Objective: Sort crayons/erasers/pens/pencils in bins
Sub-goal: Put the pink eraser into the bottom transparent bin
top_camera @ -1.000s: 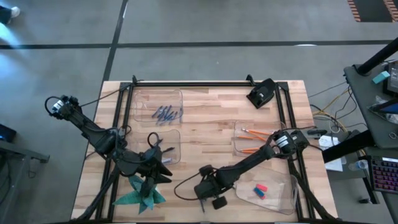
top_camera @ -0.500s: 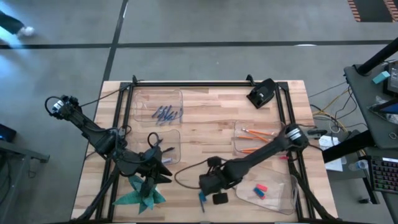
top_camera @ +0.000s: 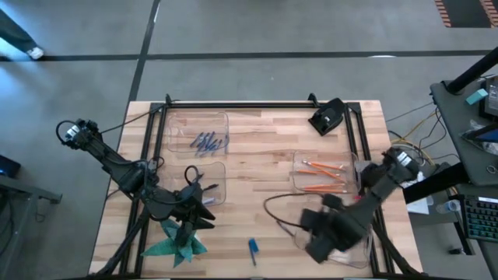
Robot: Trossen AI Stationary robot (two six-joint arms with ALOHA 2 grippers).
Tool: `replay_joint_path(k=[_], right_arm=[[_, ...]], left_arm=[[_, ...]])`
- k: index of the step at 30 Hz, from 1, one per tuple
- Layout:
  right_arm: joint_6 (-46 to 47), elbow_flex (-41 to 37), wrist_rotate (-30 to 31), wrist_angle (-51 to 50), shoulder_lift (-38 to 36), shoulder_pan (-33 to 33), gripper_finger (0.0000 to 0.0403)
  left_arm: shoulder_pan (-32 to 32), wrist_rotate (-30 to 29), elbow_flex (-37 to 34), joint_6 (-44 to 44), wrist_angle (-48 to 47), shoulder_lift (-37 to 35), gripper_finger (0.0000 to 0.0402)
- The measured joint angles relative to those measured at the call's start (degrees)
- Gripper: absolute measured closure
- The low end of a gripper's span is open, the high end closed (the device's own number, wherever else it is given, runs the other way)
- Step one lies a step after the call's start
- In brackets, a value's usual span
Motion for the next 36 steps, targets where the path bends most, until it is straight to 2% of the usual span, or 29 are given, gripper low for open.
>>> replay_joint_path(k=[6,11,16,20,31,36], right_arm=[[13.0,-4.1,-1.4,-1.2,0.2,7.2,0.0384],[18.2,-12.6,-7.4,-0.5,0.1,8.3,0.0384],[17.8,-20.5,-11.1,11.7,-0.8,7.9,0.0384],[18.6,-26.2,-11.4,20.5,-1.3,7.7,0.0384],[29.3,-36.8,-11.4,35.0,-2.9,7.3,0.0382],[32.1,-38.0,-11.4,37.5,-3.0,7.3,0.0351]], left_arm=[[0.0,0.0,0.0,0.0,0.0,0.0,0.0284],[0.0,-0.1,0.0,0.0,0.0,0.0,0.0284],[0.0,-0.1,0.0,0.0,0.1,0.0,0.0284],[0.0,-0.1,0.0,0.0,0.2,0.0,0.0284],[-1.1,-0.1,0.0,0.0,0.2,0.0,0.0284],[-2.1,-0.1,0.0,0.0,0.1,0.0,0.0284]])
